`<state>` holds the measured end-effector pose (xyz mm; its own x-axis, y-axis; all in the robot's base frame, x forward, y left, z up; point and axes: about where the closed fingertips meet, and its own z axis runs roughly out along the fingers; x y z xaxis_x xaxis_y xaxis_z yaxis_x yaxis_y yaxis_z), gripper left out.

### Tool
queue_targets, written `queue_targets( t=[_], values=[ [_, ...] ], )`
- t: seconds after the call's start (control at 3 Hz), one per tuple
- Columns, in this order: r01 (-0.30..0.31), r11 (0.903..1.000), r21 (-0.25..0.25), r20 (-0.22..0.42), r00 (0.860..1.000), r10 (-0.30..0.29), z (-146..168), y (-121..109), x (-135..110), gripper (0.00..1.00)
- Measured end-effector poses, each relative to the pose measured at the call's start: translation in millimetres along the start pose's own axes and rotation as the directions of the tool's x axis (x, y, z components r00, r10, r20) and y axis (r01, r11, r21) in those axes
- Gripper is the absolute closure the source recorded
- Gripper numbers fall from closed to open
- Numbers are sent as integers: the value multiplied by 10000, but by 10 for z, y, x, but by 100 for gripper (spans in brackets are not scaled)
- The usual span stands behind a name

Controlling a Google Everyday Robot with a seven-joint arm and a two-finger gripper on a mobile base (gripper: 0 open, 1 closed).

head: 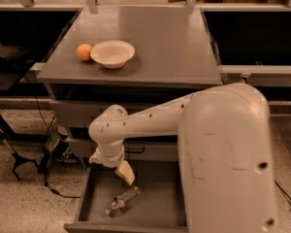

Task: Pick water bottle from bottom drawer and place on counter

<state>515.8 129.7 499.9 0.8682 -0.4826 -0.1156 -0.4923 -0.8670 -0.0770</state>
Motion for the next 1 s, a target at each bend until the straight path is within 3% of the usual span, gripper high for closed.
queue_targets(
  t=[0.33,1.0],
  values=[
    [407,9977,-544,-185,9990,-418,763,-17,18,0],
    [344,9975,-614,-420,9984,-370,782,-41,-5,0]
  ],
)
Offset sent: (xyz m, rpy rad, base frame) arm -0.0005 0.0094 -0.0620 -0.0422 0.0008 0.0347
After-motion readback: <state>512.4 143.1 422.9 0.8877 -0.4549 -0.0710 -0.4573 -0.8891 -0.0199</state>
